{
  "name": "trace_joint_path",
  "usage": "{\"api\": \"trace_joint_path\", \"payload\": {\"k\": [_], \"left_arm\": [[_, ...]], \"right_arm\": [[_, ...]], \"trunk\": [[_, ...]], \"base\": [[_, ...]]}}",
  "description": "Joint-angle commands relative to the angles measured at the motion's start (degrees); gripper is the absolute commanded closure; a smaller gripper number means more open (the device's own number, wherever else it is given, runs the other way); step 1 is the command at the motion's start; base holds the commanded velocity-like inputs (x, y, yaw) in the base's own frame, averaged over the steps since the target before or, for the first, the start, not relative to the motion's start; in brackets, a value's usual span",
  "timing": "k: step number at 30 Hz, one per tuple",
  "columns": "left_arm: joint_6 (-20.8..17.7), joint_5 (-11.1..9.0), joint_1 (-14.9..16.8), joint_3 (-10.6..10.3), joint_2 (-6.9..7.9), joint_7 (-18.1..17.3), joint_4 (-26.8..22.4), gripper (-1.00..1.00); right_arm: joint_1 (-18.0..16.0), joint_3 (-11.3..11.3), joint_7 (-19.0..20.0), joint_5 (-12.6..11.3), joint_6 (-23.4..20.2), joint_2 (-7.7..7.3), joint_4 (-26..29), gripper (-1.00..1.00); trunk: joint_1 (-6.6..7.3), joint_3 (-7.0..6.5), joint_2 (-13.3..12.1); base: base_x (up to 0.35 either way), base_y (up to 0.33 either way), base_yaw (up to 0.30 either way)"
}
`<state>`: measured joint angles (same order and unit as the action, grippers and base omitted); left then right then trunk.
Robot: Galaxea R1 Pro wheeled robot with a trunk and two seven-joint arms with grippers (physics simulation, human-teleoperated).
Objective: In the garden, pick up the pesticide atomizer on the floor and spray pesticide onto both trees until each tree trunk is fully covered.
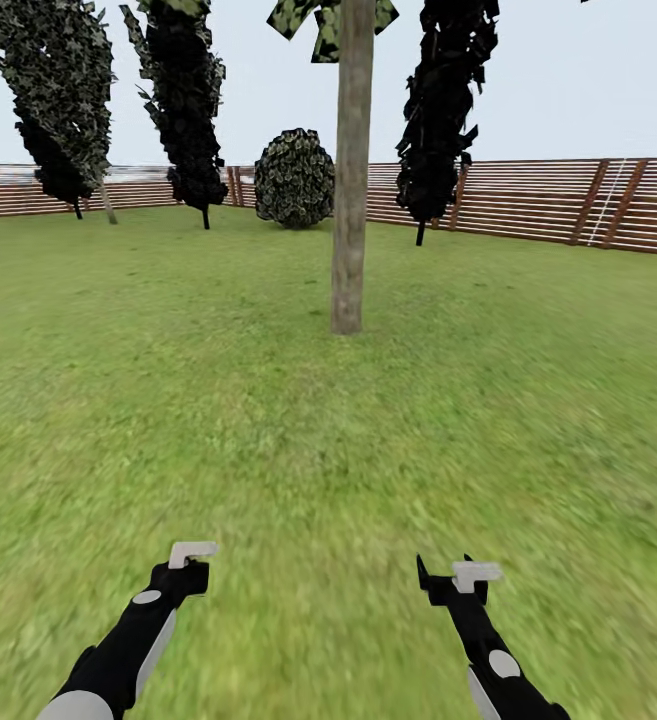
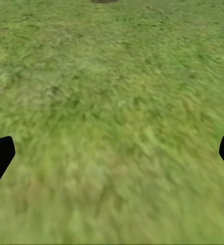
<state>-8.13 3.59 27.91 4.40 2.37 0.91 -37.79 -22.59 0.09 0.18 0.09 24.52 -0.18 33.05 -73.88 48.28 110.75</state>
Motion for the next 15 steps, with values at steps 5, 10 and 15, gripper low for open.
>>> {"api": "trace_joint_path", "payload": {"k": [5,10,15], "left_arm": [[0.0,0.0,0.0,0.0,0.00,0.0,0.0,1.00],[0.0,0.0,0.0,0.0,0.01,0.0,0.0,1.00],[0.0,0.0,0.0,0.0,0.00,0.0,0.0,1.00]], "right_arm": [[0.0,0.0,0.0,0.0,0.0,0.00,-0.4,-1.00],[0.0,0.1,0.0,0.0,0.0,0.00,-0.7,-1.00],[0.0,0.1,0.0,0.0,0.0,0.00,-0.7,-1.00]], "trunk": [[0.00,0.00,0.0],[0.00,0.00,0.0],[0.00,0.00,0.0]], "base": [[0.337,0.073,0.000],[0.337,0.073,0.000],[0.337,0.074,0.000]]}}
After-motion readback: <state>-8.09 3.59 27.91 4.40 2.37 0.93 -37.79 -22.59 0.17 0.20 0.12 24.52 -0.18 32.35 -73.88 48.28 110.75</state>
